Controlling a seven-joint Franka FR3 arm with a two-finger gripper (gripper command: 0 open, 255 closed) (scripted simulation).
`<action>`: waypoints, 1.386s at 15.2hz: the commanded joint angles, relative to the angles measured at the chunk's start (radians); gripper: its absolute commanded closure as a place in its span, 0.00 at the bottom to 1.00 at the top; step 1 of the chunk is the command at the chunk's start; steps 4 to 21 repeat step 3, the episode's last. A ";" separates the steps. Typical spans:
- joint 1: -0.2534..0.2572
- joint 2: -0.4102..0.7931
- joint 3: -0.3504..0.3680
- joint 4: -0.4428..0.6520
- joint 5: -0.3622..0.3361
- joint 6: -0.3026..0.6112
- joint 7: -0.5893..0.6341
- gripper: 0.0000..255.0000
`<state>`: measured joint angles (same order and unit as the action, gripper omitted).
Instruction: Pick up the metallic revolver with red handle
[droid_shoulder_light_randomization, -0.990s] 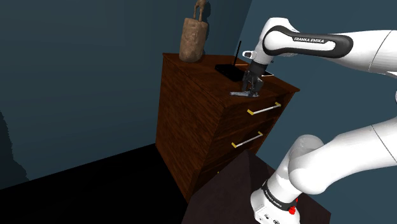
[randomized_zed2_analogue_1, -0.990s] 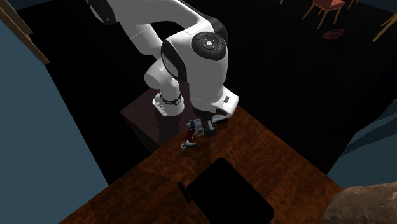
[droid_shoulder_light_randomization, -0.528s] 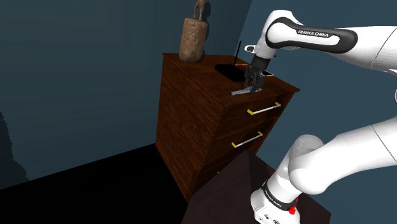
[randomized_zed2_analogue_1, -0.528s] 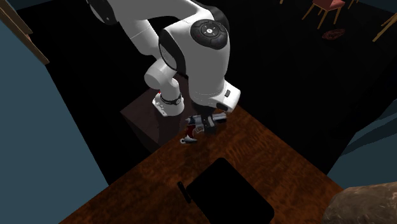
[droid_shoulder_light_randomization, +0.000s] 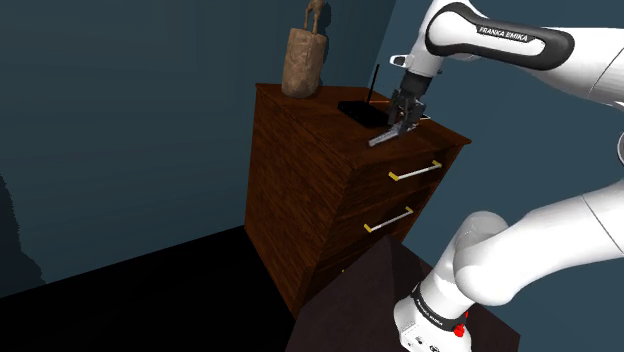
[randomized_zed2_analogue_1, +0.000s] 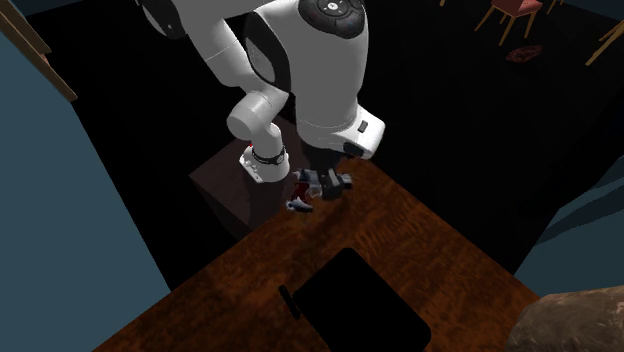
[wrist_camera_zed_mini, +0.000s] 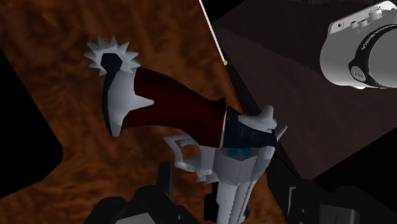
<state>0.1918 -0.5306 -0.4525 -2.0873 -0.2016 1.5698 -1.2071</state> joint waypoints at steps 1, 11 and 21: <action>0.002 0.005 0.003 0.029 0.003 -0.024 -0.001 1.00; 0.002 0.005 0.003 0.031 0.004 -0.026 -0.002 1.00; 0.002 0.005 0.003 0.031 0.004 -0.026 -0.002 1.00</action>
